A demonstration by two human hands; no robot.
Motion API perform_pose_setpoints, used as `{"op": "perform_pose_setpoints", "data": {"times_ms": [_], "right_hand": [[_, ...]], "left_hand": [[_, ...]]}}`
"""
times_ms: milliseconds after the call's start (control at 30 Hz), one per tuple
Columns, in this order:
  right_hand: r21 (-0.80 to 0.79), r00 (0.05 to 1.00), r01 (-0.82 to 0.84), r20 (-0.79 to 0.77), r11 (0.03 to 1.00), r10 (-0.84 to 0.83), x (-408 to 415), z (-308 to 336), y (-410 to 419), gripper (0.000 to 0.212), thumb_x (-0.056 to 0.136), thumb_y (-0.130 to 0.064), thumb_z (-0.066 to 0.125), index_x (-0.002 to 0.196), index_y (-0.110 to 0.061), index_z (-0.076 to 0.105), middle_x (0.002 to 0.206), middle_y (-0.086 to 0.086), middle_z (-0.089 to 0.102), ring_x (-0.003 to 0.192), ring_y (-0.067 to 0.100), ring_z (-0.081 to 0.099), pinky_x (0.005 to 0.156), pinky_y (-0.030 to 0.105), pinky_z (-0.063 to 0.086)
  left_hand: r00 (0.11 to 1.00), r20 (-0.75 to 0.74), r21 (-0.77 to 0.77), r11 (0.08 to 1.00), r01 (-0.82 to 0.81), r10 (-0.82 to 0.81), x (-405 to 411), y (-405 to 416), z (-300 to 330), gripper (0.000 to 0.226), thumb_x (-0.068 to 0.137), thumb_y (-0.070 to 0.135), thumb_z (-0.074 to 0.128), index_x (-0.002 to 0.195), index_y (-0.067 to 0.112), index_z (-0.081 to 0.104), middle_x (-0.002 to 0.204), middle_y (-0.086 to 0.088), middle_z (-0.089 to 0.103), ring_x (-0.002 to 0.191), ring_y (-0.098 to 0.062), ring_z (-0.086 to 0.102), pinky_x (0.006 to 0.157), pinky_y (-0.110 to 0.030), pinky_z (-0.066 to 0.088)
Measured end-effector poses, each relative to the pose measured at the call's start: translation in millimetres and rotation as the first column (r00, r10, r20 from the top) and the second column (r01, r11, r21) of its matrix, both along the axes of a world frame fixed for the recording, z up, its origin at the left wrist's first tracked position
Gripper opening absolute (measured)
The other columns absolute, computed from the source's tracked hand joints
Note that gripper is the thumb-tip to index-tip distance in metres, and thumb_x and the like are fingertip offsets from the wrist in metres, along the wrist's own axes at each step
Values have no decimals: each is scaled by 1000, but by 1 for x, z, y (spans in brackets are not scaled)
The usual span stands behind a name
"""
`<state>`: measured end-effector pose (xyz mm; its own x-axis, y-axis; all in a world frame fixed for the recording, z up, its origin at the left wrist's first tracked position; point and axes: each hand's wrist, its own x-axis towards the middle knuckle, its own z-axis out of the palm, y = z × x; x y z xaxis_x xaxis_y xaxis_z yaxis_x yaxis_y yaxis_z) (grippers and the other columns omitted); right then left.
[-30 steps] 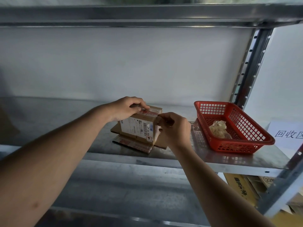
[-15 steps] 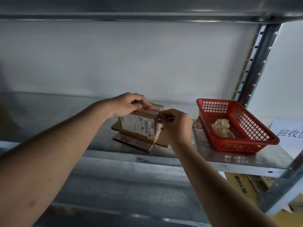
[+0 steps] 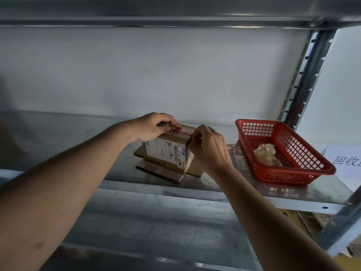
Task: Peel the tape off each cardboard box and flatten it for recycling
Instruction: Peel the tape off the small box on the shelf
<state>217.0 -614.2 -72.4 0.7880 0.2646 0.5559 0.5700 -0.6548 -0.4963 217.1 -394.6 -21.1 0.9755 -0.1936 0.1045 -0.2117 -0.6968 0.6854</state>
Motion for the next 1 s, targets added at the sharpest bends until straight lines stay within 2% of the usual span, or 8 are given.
{"op": "perform_pose_setpoints", "data": {"times_ms": [167, 300, 400, 500, 667, 767, 867, 1000], "right_hand": [[-195, 994, -19, 105, 981, 40, 1, 6, -7, 19, 98, -21, 65, 107, -5, 59, 106, 12, 65, 87, 35, 66, 72, 46, 56], [15, 989, -25, 144, 1000, 22, 5, -7, -9, 12, 95, -15, 69, 100, -4, 68, 100, 11, 73, 82, 31, 71, 70, 40, 57], [186, 987, -42, 157, 982, 12, 3, -21, -11, 8, 96, -15, 71, 100, -11, 77, 97, 2, 77, 81, 14, 73, 69, 8, 49], [278, 988, -26, 154, 960, -18, -1, -30, -6, 9, 95, -21, 74, 99, -16, 81, 93, -2, 79, 78, 5, 70, 67, 3, 44], [189, 979, 100, 154, 977, -130, -1, -26, 5, 10, 92, -18, 72, 89, -13, 81, 81, 2, 77, 69, 20, 69, 60, 29, 50], [10, 981, 99, 169, 995, -99, 2, -14, -1, 15, 93, -21, 70, 93, -8, 78, 86, 8, 76, 72, 29, 68, 62, 35, 50], [-163, 975, 93, 214, 982, -57, 2, -4, -13, 18, 96, -24, 66, 93, -7, 71, 86, 8, 72, 70, 31, 65, 60, 37, 53], [-110, 966, 44, 259, 993, -14, 2, -4, -19, 9, 94, -16, 69, 93, -8, 74, 86, 6, 73, 71, 26, 68, 60, 35, 55]], "left_hand": [[1000, 13, -1, 1000, 7, -7, -3, 0, -2, 29, 109, 21, 52, 113, 44, 70, 137, 19, 61, 123, 5, 52, 96, -14, 42], [1000, 11, -14, 1000, 7, -7, -1, 0, -2, 30, 109, 19, 51, 114, 40, 72, 137, 16, 60, 123, 1, 53, 98, -19, 44], [1000, -5, -1, 1000, 3, -3, 0, -1, -1, 32, 109, 18, 51, 113, 41, 72, 137, 16, 60, 125, -6, 54, 108, -32, 45], [1000, -5, 5, 1000, -3, 3, 0, -1, 0, 34, 109, 20, 50, 111, 45, 72, 137, 16, 60, 124, -8, 55, 108, -38, 48], [1000, -2, -11, 1000, -17, 17, -2, -3, -2, 33, 109, 18, 50, 111, 43, 72, 138, 14, 58, 121, -8, 56, 97, -32, 54], [1000, 10, -3, 1000, -12, 12, -3, -2, -4, 33, 109, 18, 49, 114, 41, 72, 139, 15, 57, 124, -6, 53, 94, -25, 50], [1000, 28, 9, 1000, -14, 13, -3, -1, -5, 30, 110, 21, 47, 117, 37, 71, 140, 12, 56, 124, -9, 53, 102, -34, 50], [999, 43, 44, 999, -25, 23, -2, -5, -5, 28, 110, 21, 48, 117, 34, 71, 138, 9, 56, 124, -10, 53, 98, -31, 49]]}}
